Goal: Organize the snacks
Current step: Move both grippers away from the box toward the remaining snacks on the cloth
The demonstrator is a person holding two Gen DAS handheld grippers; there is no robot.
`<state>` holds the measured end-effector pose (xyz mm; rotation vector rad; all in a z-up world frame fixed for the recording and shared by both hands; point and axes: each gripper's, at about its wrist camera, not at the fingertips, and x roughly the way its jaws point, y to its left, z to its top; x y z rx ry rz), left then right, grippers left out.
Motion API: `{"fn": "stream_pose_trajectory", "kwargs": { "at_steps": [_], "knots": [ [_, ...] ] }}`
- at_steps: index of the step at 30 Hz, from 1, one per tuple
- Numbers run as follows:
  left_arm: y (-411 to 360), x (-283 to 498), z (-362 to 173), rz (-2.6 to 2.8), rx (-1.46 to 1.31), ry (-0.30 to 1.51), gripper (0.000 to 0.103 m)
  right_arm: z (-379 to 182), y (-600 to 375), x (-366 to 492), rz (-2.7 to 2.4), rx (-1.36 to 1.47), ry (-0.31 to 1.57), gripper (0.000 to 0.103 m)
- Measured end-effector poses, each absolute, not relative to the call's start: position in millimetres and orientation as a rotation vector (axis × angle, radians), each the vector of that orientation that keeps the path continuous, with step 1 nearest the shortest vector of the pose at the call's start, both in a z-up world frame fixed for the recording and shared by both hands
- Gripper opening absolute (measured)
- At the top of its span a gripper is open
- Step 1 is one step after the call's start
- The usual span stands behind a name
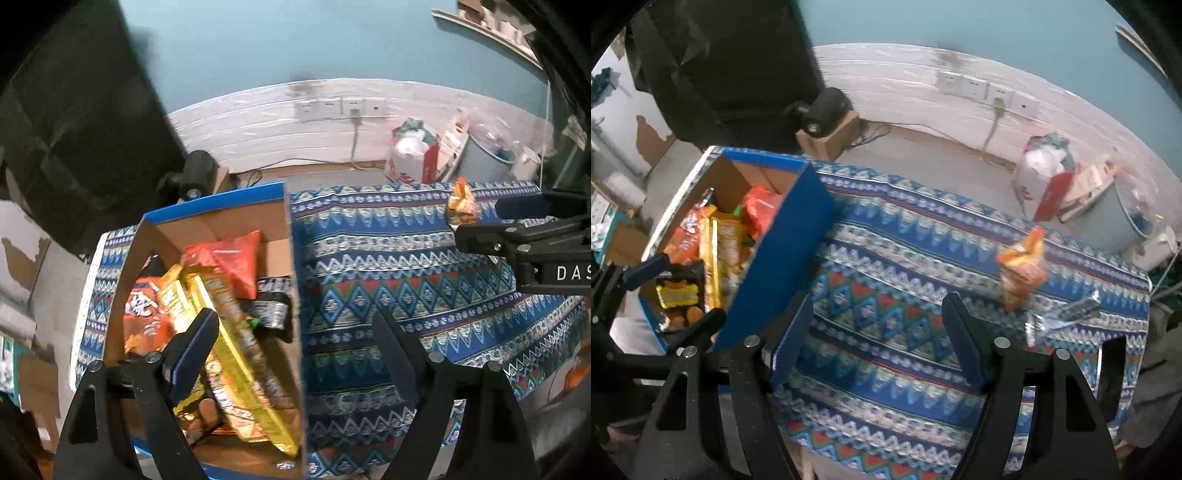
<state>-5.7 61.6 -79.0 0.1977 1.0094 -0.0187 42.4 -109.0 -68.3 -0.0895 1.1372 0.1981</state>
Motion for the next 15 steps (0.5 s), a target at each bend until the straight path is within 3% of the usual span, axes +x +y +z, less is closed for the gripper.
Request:
{"fn": "stream_pose_trajectory", "kwargs": {
  "at_steps": [15],
  "knots": [
    [-10,1,-89,-0.113,0.308,1.017,0.086,-78,-200,22,0.055,-0.060,1.156,0.073]
  ]
}}
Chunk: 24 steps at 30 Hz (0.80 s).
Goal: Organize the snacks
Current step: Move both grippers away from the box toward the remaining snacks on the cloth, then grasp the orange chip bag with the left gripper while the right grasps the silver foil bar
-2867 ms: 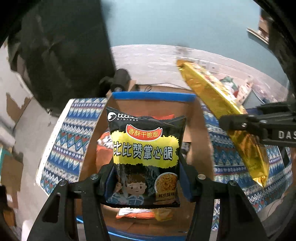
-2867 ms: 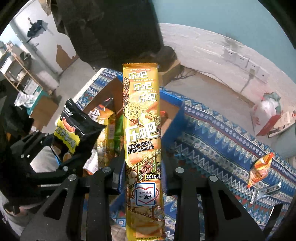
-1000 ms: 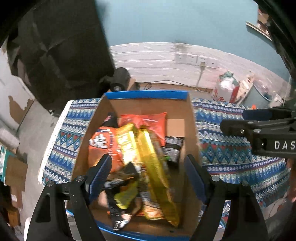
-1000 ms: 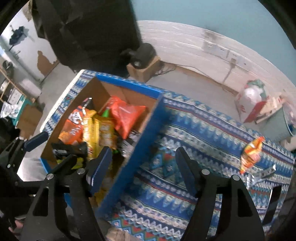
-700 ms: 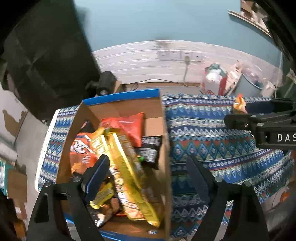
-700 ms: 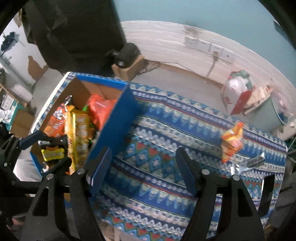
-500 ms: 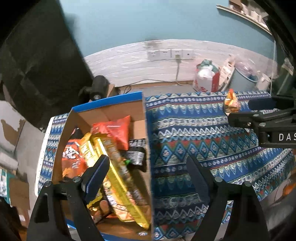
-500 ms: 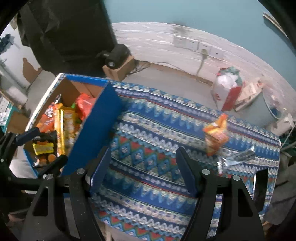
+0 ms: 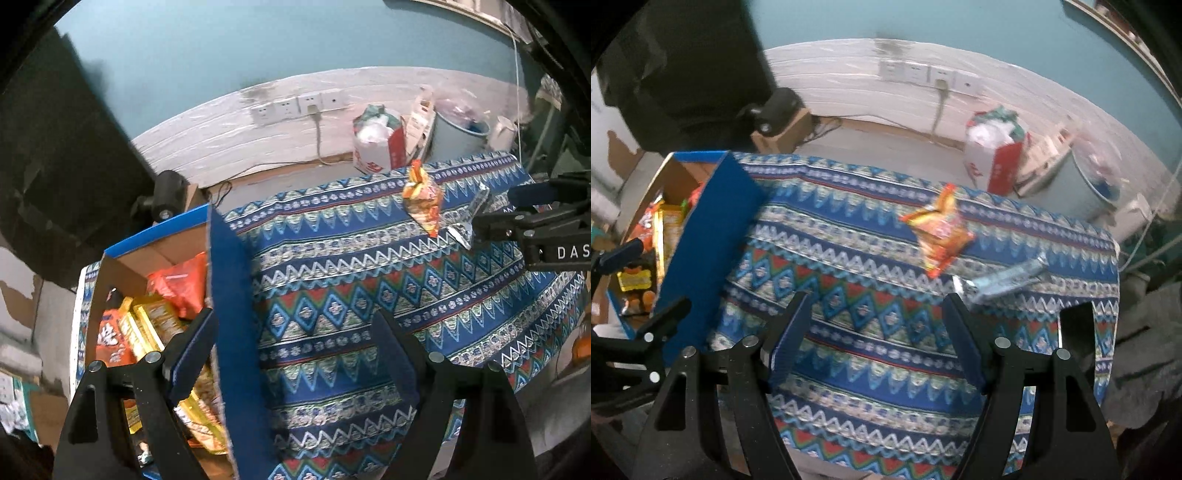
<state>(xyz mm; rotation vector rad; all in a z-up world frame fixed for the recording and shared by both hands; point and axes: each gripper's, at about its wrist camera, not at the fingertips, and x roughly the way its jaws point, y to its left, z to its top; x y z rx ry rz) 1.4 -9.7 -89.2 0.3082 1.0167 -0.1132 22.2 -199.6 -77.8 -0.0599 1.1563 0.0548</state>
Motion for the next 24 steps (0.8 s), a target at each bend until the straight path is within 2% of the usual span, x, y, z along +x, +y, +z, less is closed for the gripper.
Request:
{"fn": "stream_pose_trajectory", "kwargs": {
  "at_steps": [14,24],
  "knots": [
    [-72,32,-117,-0.209,0.391,1.056,0.086,-107,-279,28,-0.107,-0.020,1.225,0.073],
    [-106,79,-140,-0.270,0.419,1.065,0.086,-147,-322,66,-0.186,0.036,1.307,0.073]
  ]
}}
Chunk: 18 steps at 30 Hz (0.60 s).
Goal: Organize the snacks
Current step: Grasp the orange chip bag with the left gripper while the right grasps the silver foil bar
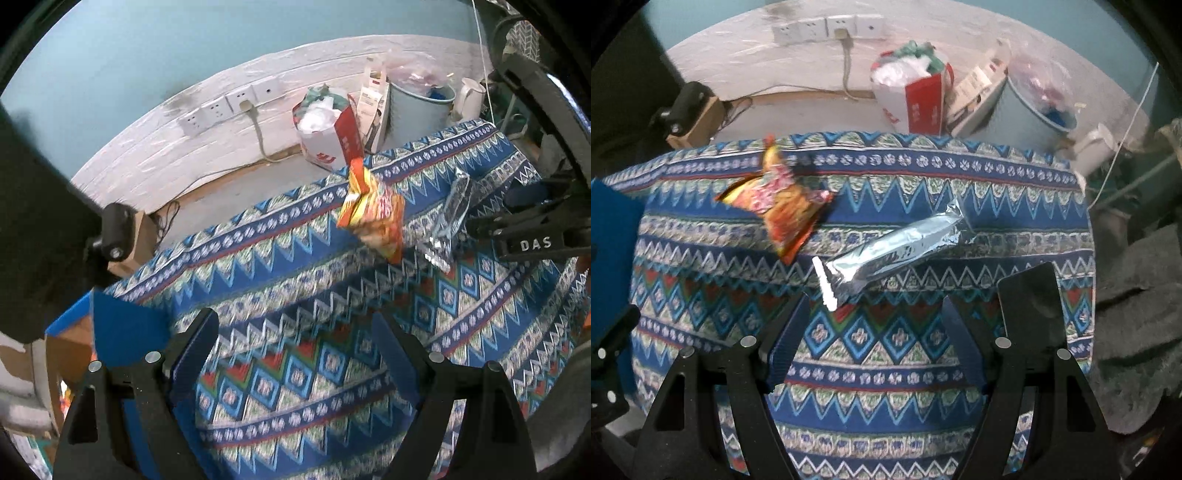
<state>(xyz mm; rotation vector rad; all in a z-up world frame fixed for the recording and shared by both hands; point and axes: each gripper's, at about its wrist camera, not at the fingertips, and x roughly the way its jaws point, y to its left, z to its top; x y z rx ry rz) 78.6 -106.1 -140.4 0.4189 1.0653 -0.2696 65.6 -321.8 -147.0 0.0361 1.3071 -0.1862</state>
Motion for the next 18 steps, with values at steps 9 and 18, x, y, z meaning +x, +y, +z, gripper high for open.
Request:
{"fn": "stream_pose_trajectory", "kwargs": {
  "at_steps": [9,18],
  "knots": [
    [-126,113,-166,-0.301,0.412,1.096,0.086,-175,-348,99,-0.256,0.153,1.352,0.073],
    [-136,134,-173,-0.330,0.420,1.086,0.086,-206,-358,125,-0.324,0.185,1.380,0.073]
  ]
}}
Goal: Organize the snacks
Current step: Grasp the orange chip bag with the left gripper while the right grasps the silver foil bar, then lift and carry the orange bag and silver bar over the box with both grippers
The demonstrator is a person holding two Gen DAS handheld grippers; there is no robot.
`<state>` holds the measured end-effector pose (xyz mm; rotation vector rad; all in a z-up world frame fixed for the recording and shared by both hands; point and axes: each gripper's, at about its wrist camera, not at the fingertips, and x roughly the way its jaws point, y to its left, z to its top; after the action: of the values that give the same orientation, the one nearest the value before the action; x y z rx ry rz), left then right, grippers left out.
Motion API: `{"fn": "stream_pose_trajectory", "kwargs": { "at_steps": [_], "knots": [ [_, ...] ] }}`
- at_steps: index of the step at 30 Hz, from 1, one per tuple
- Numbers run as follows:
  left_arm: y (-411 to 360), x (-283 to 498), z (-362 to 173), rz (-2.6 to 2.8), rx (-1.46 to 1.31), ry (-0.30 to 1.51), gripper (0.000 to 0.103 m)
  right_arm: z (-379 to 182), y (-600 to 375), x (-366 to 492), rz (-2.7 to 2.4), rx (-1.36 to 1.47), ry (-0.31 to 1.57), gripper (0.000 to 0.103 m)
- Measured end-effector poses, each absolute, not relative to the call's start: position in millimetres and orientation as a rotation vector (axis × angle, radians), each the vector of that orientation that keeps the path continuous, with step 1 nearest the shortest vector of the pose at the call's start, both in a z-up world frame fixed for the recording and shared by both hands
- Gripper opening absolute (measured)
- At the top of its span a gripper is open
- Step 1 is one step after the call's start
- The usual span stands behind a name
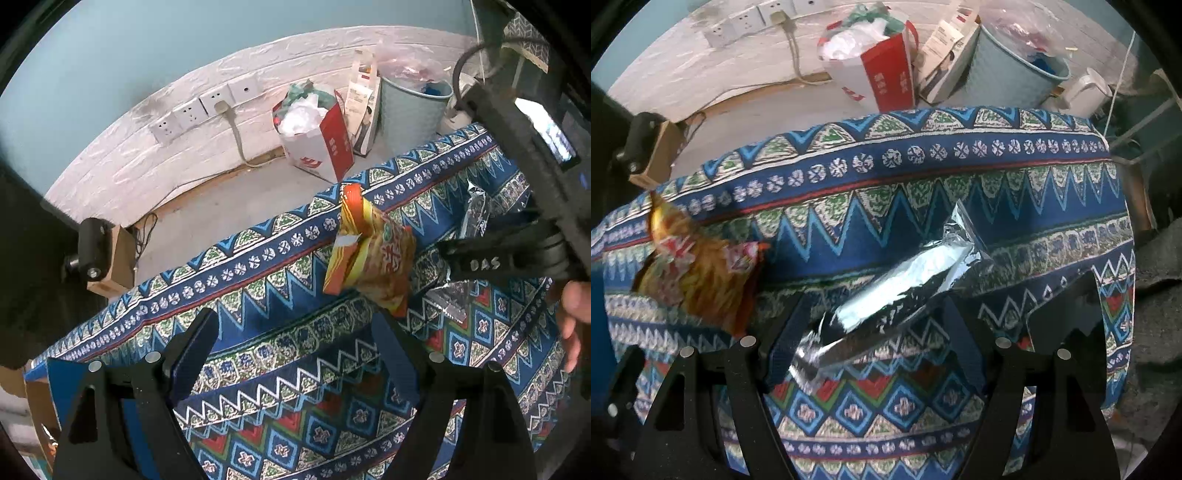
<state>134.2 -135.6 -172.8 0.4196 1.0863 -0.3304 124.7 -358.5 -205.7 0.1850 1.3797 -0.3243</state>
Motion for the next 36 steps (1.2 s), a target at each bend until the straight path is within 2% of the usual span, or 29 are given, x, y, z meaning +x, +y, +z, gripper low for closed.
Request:
{"fn": "stream_pose_trajectory", "kwargs": {
  "at_steps": [6,8,9,13,14,24,33,36],
  "knots": [
    [-139,142,-174,-0.355,0.373,1.091,0.086,-215,-363,123,-0.321,0.157,1.368,0.071],
    [-142,145,-174,-0.365,0.356,1.097,0.086,-213,-361,121,-0.296,0.125,1.359,0.062],
    [-144,146,-175,-0.370,0.343,1.103,0.086,-211,-361,119,-0.286,0.108,1.352,0.052],
    [-153,150,-177,-0.390,0.331,1.106,0.086,-209,-358,105,-0.253,0.069,1.350,0.027],
    [-156,151,-178,-0.398,0.326,1.107,0.086,-208,-359,103,-0.246,0.062,1.350,0.026],
    [-185,166,-197,-0.455,0.303,1.159,0.086,-209,-378,78,-0.175,0.060,1.319,0.027],
    [-206,169,-221,-0.466,0.380,1.183,0.086,-211,-378,60,-0.201,0.090,1.316,0.045],
    [-205,168,-225,-0.460,0.385,1.176,0.086,-212,-370,61,-0.223,0.051,1.302,0.046]
  ]
}}
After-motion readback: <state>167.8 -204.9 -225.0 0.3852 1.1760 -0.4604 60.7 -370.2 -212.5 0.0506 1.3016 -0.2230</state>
